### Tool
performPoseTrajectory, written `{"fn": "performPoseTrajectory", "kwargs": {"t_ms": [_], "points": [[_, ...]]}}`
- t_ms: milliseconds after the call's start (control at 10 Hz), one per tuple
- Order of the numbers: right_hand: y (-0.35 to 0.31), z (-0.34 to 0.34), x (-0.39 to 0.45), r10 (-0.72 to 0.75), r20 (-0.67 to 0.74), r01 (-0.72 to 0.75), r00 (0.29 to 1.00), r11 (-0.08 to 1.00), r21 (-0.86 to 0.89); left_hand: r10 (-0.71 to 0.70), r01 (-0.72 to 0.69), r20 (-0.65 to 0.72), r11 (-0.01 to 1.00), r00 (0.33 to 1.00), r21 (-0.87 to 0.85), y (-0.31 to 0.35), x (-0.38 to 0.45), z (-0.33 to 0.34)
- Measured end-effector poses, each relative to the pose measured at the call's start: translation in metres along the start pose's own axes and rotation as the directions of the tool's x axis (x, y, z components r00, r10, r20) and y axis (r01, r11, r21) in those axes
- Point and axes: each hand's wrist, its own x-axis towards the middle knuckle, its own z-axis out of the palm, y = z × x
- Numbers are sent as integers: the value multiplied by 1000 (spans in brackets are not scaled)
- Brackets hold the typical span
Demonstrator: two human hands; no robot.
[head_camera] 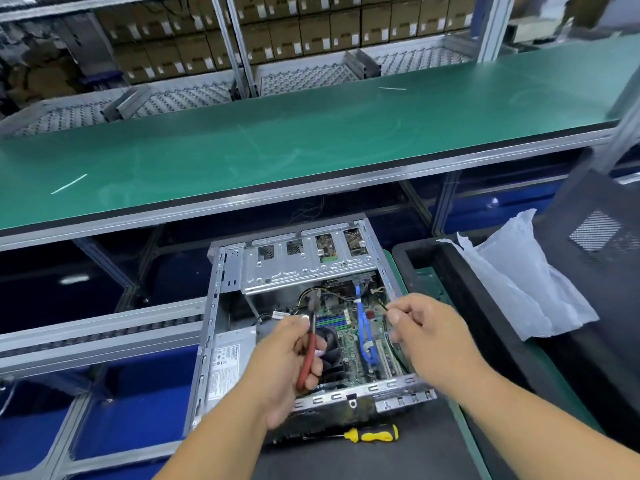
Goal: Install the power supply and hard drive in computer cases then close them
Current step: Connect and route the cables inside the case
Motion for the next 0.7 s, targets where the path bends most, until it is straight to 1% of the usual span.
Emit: {"fn": "performPoseTrajectory", "kwargs": {"t_ms": [100, 200, 300, 400, 500, 600, 700], "points": [[27, -44, -40, 138, -117, -118, 983, 980, 162, 77, -75, 145, 997, 986, -14, -2, -15, 26], [53, -70, -77, 361, -116, -325, 925, 913, 247, 73, -65, 294, 997, 953, -37, -6, -26, 63], [74, -88, -110, 504, -111, -473, 857, 853, 222, 3, 20, 448, 999, 894, -47, -18, -34, 104], [112, -112, -145, 551, -29, -551, 834, 831, -74, -76, 87, 528, 996, 846, 4, -39, -38, 137], [154, -132, -188, 699, 45, -591, 714, 635, -498, -175, 119, 537, 983, 825, 137, -68, -37, 158], [195, -142, -228, 736, 22, -563, 677, 536, -630, -311, 198, 479, 942, 821, 273, -96, -36, 175], [205, -142, -225, 719, -58, -585, 692, 512, -629, -369, 191, 301, 853, 879, 486, -120, -27, 185]]}}
